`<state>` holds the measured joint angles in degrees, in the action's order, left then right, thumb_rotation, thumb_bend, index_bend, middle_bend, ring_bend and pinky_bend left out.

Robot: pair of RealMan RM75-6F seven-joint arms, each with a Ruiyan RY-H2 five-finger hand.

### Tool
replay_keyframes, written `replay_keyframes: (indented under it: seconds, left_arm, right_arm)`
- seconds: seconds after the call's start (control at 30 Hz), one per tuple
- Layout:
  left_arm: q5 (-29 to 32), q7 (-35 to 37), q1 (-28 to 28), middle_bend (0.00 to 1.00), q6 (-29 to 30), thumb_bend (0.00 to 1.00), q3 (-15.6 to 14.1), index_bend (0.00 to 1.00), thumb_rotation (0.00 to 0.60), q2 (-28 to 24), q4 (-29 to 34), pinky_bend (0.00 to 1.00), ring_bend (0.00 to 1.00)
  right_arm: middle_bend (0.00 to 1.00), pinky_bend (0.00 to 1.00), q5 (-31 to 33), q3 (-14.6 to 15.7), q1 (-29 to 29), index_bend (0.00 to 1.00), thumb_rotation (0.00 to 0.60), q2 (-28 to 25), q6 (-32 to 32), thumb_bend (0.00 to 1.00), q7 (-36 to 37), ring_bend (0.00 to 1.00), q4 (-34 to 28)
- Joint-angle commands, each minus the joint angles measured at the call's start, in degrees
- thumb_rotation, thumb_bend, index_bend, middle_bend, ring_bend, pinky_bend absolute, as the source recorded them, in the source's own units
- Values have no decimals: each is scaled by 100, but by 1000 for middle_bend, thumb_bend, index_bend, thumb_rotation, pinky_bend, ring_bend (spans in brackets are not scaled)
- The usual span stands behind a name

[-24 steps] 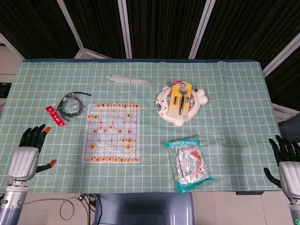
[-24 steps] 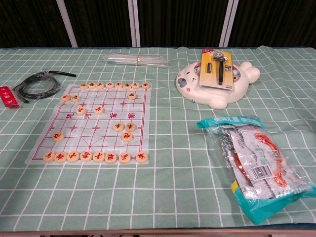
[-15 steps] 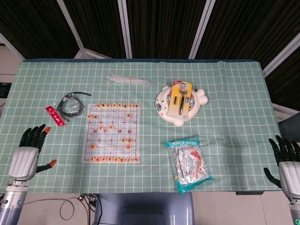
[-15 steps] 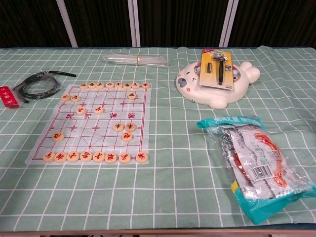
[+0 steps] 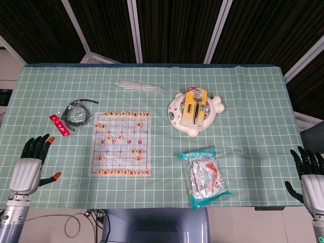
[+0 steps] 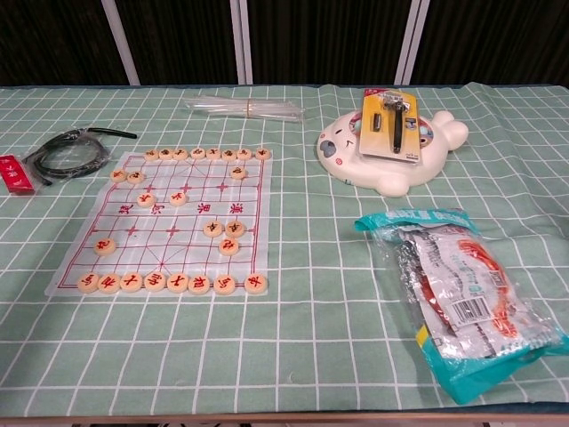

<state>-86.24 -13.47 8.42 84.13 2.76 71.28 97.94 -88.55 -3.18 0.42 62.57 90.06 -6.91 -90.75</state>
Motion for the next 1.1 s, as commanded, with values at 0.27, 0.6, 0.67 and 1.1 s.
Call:
replay_keyframes:
  seconds: [0.27, 0.6, 0.67, 1.1]
  left_arm:
    - [-14, -123, 9, 0, -15, 30, -20, 0, 600, 21, 24, 0, 0]
    - [197, -470, 34, 63, 49, 30, 156, 0, 600, 60, 91, 155, 31]
    - [286, -644, 68, 159, 90, 30, 264, 0, 600, 119, 89, 251, 107]
    - [1645, -1086, 1033, 763, -1257, 122, 1067, 209, 600, 243, -176, 802, 697]
  right_arm:
    - [0, 0, 10, -4, -10, 0, 600, -26, 11, 343, 62, 0, 13]
    - [0, 0, 43, -9, -5, 0, 600, -35, -22, 343, 80, 0, -1]
    - [0, 0, 69, -14, -5, 0, 600, -40, -36, 343, 96, 0, -12]
    - [0, 0, 152, -24, 4, 0, 600, -68, -110, 344, 134, 0, -56]
